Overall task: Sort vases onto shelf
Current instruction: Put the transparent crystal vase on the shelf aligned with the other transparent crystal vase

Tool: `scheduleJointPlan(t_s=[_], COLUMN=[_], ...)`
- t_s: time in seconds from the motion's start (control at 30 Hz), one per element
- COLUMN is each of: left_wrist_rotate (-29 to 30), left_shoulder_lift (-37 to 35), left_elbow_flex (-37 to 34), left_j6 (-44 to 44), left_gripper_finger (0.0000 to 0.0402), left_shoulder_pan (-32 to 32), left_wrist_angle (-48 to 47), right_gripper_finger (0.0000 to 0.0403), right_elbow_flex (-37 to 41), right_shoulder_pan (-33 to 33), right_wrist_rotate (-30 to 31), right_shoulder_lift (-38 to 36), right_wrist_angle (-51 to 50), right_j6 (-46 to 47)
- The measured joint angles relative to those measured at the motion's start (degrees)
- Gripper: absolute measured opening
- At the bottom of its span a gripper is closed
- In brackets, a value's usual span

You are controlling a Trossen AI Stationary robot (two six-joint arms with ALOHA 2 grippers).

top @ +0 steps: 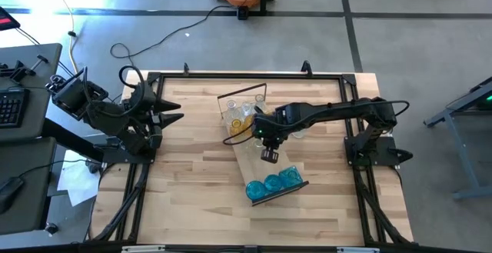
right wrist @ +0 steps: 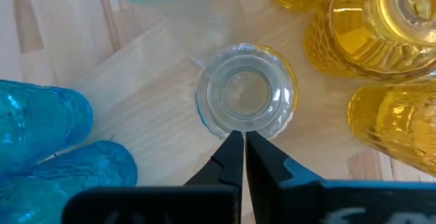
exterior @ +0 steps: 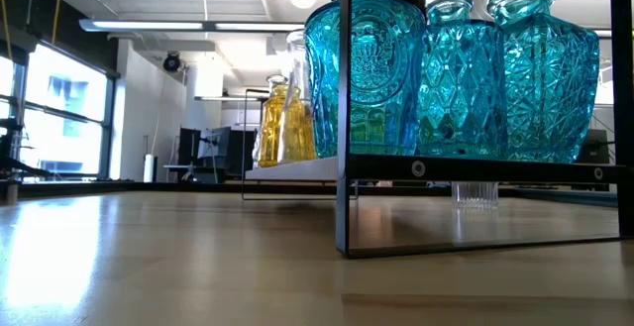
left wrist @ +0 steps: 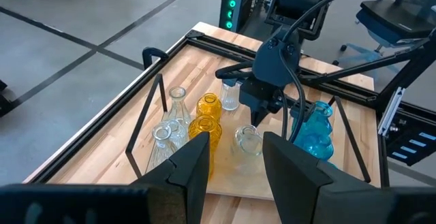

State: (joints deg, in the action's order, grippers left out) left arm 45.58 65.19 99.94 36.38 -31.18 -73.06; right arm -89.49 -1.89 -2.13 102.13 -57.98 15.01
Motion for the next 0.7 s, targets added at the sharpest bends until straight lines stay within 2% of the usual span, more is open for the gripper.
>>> scheduleJointPlan(t_s=[0.7], left_wrist_rotate=[0.0], left_shoulder_lift=[0.02], left_elbow_flex=[0.0], left_j6=[0.34], left_gripper_finger=[0.0127], left_shoulder_pan=[0.0], left_wrist_angle=[0.05], right_gripper_finger=[0.0], right_elbow_flex=[0.04], right_shoulder_pan=[-0.04], right_wrist_rotate=[-2.43], right_shoulder_lift=[1.27], right_wrist_angle=[0.84], right_j6=[0.59])
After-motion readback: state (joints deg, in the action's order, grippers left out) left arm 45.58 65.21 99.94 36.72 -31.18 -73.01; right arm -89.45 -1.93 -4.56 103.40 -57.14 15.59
